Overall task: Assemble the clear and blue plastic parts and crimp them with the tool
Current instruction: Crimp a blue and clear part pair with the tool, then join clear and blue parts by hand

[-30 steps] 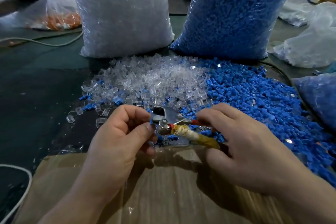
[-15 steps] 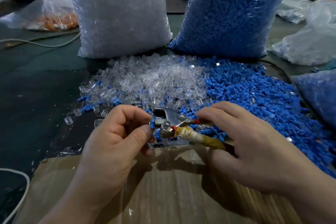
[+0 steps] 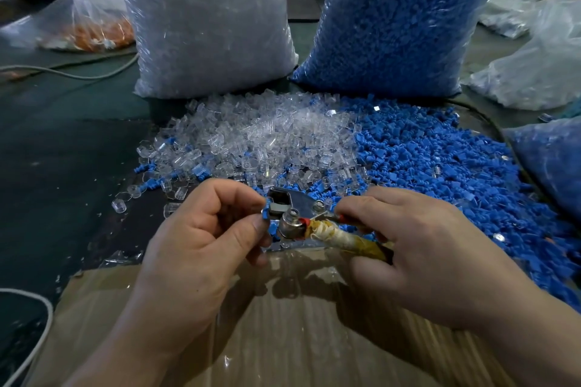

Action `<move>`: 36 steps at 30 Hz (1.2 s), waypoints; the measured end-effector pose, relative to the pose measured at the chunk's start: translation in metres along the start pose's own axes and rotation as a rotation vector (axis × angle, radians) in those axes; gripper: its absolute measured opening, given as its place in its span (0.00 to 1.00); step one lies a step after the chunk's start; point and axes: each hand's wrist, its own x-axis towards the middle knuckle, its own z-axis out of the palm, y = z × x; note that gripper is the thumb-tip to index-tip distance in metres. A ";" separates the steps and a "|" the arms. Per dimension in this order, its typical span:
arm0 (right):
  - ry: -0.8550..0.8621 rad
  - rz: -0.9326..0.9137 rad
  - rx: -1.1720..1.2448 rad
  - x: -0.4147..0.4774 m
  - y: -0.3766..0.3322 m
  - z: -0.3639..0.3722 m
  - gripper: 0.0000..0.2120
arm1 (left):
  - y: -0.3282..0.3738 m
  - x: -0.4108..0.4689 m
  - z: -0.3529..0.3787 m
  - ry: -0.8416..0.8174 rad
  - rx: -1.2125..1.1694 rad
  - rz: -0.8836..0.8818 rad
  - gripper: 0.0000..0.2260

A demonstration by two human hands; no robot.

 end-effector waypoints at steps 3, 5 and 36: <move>-0.010 0.011 0.006 -0.001 -0.001 -0.001 0.25 | 0.003 -0.002 0.002 0.020 0.049 0.000 0.07; -0.008 0.032 0.014 -0.002 0.001 0.000 0.24 | 0.004 -0.002 0.002 0.052 0.080 0.000 0.06; 0.249 -0.248 0.058 0.005 -0.041 0.030 0.05 | 0.009 -0.011 0.014 -0.139 0.060 -0.383 0.21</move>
